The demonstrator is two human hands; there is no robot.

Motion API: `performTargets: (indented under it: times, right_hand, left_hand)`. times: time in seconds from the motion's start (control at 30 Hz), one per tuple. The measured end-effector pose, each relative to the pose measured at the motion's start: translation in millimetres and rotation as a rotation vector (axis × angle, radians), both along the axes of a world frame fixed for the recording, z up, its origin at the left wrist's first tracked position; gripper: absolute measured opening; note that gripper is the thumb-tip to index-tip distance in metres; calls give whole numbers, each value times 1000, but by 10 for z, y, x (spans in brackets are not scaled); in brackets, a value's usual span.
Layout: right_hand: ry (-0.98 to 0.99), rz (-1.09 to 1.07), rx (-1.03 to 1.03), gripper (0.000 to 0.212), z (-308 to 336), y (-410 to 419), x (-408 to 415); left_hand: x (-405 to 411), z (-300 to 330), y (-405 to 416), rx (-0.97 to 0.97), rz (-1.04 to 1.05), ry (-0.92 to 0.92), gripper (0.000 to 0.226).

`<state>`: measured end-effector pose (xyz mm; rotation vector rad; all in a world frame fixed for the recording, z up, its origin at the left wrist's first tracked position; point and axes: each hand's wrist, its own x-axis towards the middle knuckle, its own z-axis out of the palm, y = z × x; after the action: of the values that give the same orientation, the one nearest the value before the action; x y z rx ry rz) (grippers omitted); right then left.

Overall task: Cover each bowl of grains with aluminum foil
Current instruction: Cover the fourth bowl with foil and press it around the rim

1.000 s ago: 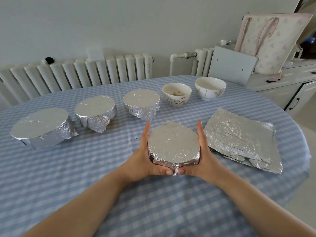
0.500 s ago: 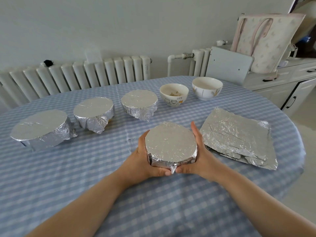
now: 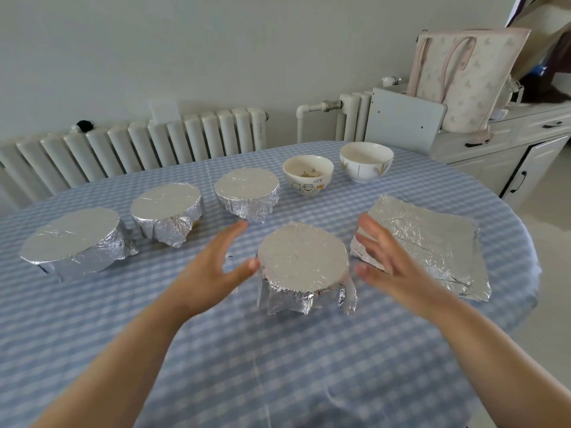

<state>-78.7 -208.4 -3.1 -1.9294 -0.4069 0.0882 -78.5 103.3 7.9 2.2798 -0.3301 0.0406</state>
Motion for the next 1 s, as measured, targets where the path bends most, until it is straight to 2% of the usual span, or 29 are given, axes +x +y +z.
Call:
performTargets:
  times: [0.07, 0.1, 0.17, 0.27, 0.37, 0.47, 0.6, 0.67, 0.8, 1.0]
  right_hand:
    - [-92, -133, 42, 64, 48, 115, 30]
    - [-149, -190, 44, 49, 58, 217, 48]
    - [-234, -259, 28, 38, 37, 419, 83]
    - [-199, -287, 2, 36, -59, 611, 119]
    - [-177, -321, -34, 42, -150, 697, 125]
    - [-147, -376, -36, 46, -184, 725, 115]
    - [-43, -404, 78, 51, -218, 739, 95]
    - [21, -429, 145, 56, -226, 736, 87]
    - [64, -427, 158, 38, -260, 690, 83]
    - [164, -408, 318, 32, -296, 651, 94]
  left_hand:
    - [10, 92, -199, 37, 26, -216, 73]
    - [26, 122, -316, 80, 0, -298, 65]
    - [79, 152, -537, 208, -65, -385, 63]
    - [174, 110, -743, 374, -94, -345, 71]
    - [213, 37, -806, 459, -124, -233, 80]
    - [207, -9, -796, 507, -129, -195, 84]
    - [185, -20, -773, 562, -140, -195, 90]
    - [185, -20, -769, 565, -146, -191, 100]
    - [210, -6, -759, 609, -187, -149, 121]
    - [203, 22, -760, 668, -221, -124, 125]
